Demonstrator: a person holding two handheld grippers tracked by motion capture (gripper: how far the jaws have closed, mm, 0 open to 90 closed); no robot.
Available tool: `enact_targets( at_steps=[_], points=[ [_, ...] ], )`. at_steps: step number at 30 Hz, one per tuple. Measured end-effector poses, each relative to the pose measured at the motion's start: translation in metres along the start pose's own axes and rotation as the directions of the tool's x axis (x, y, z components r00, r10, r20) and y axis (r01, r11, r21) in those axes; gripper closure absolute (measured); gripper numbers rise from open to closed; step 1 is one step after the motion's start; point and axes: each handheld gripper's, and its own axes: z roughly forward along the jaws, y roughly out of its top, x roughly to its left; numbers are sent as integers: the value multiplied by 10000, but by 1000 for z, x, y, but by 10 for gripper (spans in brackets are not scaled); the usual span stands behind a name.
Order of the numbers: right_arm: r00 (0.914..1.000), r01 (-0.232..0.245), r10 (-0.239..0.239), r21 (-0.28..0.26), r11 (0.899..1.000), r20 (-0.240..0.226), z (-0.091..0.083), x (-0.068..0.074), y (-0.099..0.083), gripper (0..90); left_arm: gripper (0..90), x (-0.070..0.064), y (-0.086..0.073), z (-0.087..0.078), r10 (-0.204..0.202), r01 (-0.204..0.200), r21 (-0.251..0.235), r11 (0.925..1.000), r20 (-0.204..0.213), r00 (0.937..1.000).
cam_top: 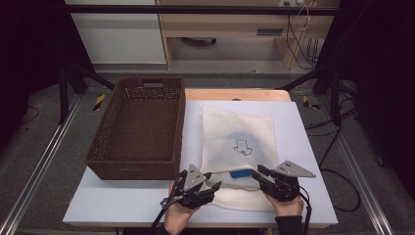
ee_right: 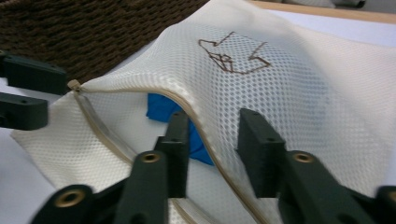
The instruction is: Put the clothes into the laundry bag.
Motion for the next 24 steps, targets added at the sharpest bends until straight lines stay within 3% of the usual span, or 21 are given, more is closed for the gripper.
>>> enact_targets(
  at_steps=[4,9,13,19,21,24],
  points=[
    [9998,-51,56,-237,9997,202,-10,-2,-4,529,464,14,-10,-5,-329,330,80,9994,-171,9993],
    [9968,-314,355,-571,9979,716,-27,-11,-10,524,456,26,-19,-9,-600,606,102,9981,-527,9968],
    [9859,-642,627,45,9979,1554,-29,-21,-22,537,495,34,-22,-5,-804,836,412,9956,-739,9940],
    [9809,-741,482,1331,9883,1887,-10,-36,-41,514,561,39,-36,7,-969,1074,1021,9890,-1028,9900],
    [9785,-932,613,1570,9832,1971,-6,-39,-44,479,600,41,-41,8,-1115,1221,965,9878,-1087,9878],
    [9782,-776,366,1963,9775,2045,-1,-41,-48,487,645,44,-46,10,-1202,1323,1095,9852,-1105,9866]
  ],
)
